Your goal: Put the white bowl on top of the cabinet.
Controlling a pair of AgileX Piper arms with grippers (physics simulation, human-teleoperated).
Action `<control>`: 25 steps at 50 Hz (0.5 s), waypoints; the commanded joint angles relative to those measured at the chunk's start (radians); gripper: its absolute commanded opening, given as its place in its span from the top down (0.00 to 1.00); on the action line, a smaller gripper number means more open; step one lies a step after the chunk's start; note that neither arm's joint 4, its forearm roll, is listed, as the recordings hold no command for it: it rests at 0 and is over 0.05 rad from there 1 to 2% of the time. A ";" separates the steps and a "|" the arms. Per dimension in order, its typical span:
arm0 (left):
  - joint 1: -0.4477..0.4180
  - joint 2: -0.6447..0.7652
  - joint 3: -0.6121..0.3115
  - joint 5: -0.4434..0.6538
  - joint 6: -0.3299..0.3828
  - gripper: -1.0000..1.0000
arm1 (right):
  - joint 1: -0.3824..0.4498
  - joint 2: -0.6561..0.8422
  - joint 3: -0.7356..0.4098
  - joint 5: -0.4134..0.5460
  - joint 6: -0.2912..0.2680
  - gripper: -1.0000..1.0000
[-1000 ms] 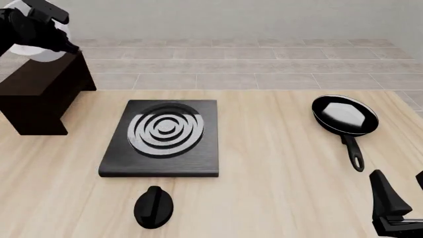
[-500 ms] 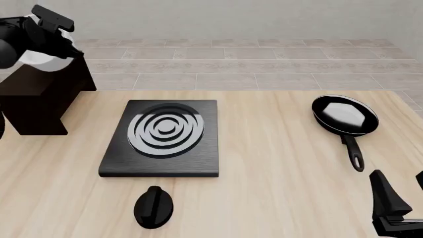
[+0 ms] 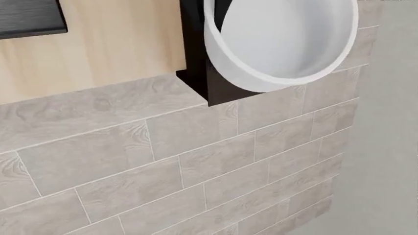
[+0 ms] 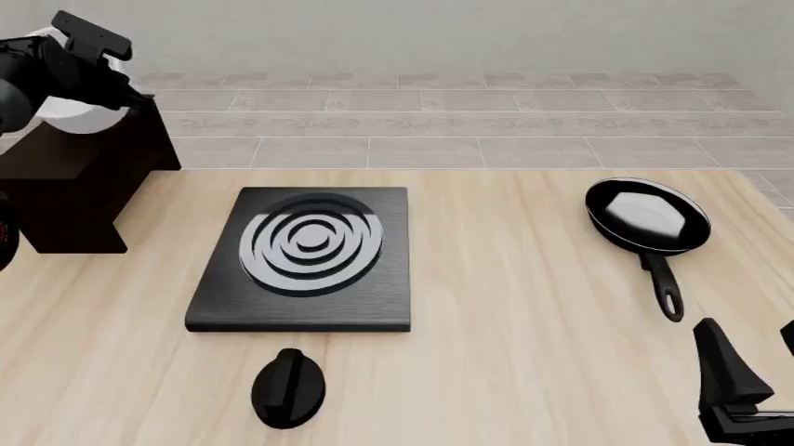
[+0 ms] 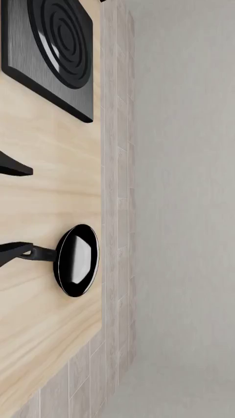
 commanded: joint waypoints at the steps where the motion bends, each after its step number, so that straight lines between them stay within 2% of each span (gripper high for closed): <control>1: 0.048 0.042 -0.007 0.000 -0.015 1.00 | 0.000 0.000 0.000 0.000 0.000 0.00; 12: 0.070 0.011 0.053 -0.039 -0.003 1.00 | 0.000 0.000 0.000 0.000 0.000 0.00; 13: 0.070 0.010 0.053 -0.039 -0.004 0.00 | 0.000 0.000 0.000 0.000 0.000 0.00; 25: 0.083 -0.014 0.064 -0.051 0.002 0.00 | 0.000 0.000 0.000 0.000 0.000 0.00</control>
